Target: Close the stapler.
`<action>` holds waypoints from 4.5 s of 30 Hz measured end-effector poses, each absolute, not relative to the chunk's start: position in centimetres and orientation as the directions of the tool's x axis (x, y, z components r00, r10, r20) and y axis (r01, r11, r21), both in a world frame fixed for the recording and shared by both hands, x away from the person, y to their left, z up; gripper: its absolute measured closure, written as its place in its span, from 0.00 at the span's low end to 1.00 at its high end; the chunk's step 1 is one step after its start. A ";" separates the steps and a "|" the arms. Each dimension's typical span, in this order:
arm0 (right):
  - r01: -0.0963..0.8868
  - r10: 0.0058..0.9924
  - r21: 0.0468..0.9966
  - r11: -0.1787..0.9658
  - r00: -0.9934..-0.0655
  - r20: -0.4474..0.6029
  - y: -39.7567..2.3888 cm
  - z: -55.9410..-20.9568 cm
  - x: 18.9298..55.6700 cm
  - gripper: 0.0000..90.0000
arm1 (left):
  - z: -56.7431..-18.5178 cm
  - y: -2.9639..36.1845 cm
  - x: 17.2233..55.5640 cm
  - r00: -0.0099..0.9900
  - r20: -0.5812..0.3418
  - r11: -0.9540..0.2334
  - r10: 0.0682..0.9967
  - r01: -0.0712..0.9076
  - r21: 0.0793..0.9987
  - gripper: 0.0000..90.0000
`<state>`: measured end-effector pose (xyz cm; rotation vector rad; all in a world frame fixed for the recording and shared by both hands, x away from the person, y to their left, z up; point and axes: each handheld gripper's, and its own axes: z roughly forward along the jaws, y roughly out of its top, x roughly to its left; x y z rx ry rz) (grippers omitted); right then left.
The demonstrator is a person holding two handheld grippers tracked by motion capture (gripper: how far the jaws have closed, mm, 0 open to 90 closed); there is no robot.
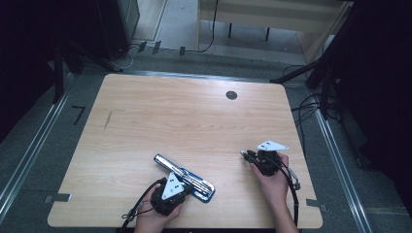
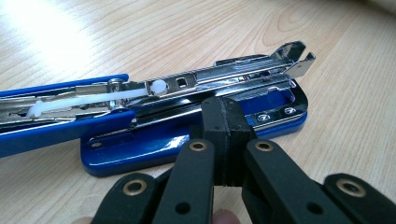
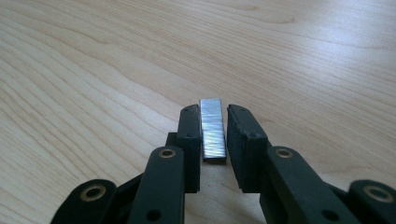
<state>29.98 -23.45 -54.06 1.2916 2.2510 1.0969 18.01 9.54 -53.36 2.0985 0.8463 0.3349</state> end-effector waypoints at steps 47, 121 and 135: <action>0.511 0.768 0.783 0.355 -0.636 0.067 -20.0 -51.4 26.7 0.89 | -53.4 9.5 18.0 0.738 -0.052 -0.432 0.673 0.449 0.782 1.00; 0.405 0.543 0.763 0.504 -0.835 0.085 -12.1 -49.7 21.0 0.89 | -53.4 9.5 18.0 0.739 -0.051 -0.433 0.672 0.448 0.783 1.00; 0.402 0.520 0.743 0.536 -0.850 0.085 -11.4 -50.0 20.9 0.89 | -53.4 9.5 18.0 0.739 -0.050 -0.433 0.672 0.447 0.783 1.00</action>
